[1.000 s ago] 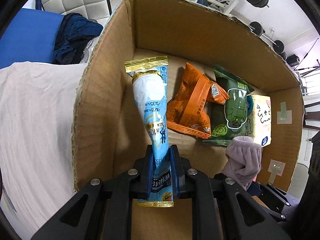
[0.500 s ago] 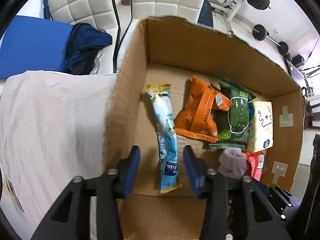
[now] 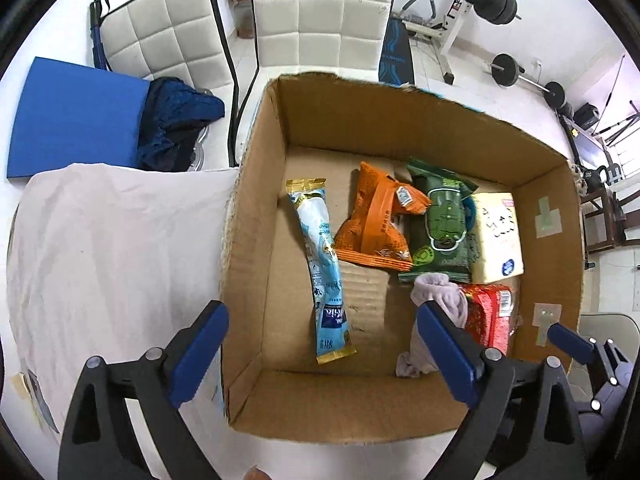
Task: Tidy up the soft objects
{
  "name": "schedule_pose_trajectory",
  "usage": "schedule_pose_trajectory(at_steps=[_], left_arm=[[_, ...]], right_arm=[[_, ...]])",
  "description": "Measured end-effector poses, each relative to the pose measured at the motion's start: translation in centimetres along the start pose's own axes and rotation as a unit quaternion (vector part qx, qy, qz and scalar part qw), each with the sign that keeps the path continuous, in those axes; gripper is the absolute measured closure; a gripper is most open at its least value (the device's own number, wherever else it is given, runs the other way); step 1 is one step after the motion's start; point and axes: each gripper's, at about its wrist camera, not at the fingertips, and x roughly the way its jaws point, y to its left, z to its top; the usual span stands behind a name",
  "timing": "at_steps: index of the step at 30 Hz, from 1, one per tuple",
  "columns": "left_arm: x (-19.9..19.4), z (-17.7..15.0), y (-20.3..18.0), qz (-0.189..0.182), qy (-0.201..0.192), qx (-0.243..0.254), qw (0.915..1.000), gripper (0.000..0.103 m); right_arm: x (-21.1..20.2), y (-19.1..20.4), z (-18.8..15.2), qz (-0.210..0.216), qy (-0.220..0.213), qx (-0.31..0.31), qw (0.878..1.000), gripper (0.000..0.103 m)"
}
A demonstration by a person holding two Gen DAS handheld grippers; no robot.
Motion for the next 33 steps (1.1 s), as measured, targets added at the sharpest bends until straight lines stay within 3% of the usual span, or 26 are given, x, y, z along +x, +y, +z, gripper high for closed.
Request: schedule_pose_trajectory(at_steps=[6,13,25,33], left_arm=[[-2.4,-1.4,-0.7,0.008,-0.020,0.008,0.9997,0.006],[-7.4,-4.2,-1.2,0.006,-0.066,0.007,0.9978,0.006],[-20.3,-12.5,-3.9,0.007,-0.167,0.022,0.9857,0.006],[-26.4,-17.3,-3.7,-0.024,-0.186,0.002,0.9823,0.006]], right_arm=[[-2.3,-1.5,-1.1,0.001,-0.009,0.009,1.000,0.000],[-6.9,-2.3,-3.8,0.003,-0.051,0.005,0.999,0.000],[-18.3,-4.2,-13.2,0.014,-0.149,-0.002,0.989,0.000],[-26.4,-6.4,-19.4,0.032,-0.206,0.009,0.978,0.000]])
